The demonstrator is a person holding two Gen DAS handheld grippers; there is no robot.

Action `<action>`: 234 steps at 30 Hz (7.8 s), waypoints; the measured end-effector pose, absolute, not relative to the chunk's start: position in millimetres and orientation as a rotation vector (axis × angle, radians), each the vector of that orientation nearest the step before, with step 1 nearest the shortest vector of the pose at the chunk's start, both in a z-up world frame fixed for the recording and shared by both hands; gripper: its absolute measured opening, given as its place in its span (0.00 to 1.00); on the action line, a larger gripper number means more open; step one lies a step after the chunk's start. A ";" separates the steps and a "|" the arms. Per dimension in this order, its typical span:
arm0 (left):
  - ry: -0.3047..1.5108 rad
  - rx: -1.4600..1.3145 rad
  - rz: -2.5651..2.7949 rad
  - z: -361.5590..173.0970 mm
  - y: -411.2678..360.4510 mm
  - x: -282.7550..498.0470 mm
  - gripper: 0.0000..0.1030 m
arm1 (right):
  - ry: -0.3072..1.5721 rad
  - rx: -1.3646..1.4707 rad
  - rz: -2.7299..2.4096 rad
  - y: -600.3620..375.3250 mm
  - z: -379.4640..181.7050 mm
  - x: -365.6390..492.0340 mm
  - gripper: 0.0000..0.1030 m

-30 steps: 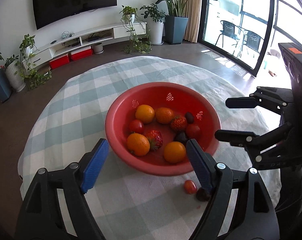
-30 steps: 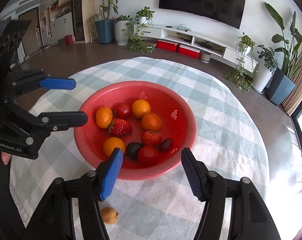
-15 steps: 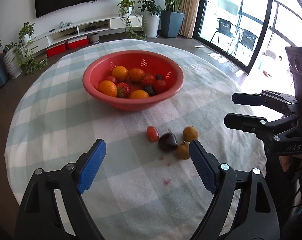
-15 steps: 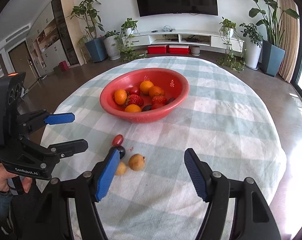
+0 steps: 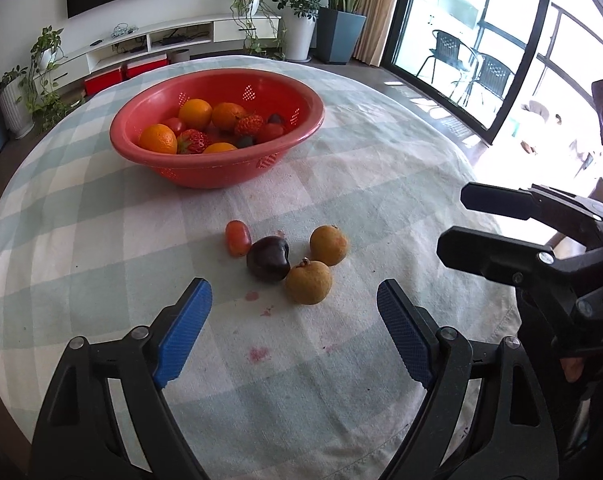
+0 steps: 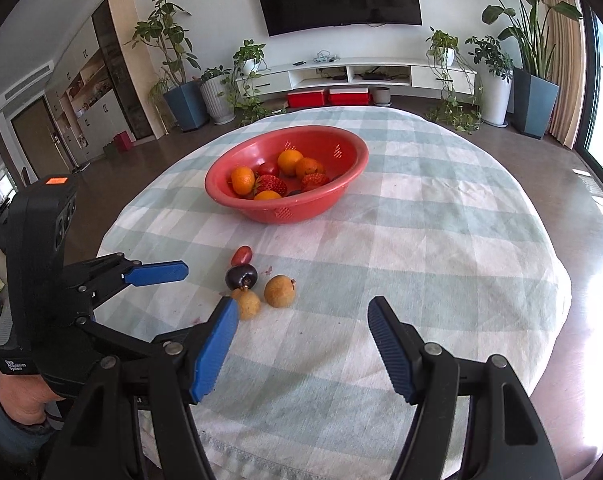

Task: Organize fruits
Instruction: 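Grasp a brown pear with the left tool while the right tool grasps another pear, then carry both pears over the red bowl and lower them in, then open both tools to release the pears and withdraw from the bowl, then close the right tool around the dark plum on the cloth, then grasp the small red tomato with the left tool while the right tool holds the plum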

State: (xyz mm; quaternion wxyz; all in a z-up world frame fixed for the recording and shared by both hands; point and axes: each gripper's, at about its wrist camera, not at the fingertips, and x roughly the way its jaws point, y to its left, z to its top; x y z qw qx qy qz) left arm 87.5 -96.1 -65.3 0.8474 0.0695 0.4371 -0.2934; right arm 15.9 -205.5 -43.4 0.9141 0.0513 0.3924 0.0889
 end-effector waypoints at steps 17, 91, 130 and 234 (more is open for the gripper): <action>0.964 0.129 -0.603 -83.5 -109.5 96.1 0.39 | 0.805 0.109 0.171 -209.4 -46.9 12.9 0.67; 0.858 0.104 -0.541 -30.7 -37.1 134.8 0.27 | 0.894 -0.070 0.255 -183.9 -42.3 86.2 0.28; 0.919 0.240 -0.606 -55.5 -121.0 288.4 0.27 | 0.953 -0.293 0.194 -172.7 -61.6 223.3 0.28; 1.000 0.193 -0.477 -92.9 -99.0 170.4 0.37 | 0.893 0.029 0.075 -188.3 -72.7 68.5 0.31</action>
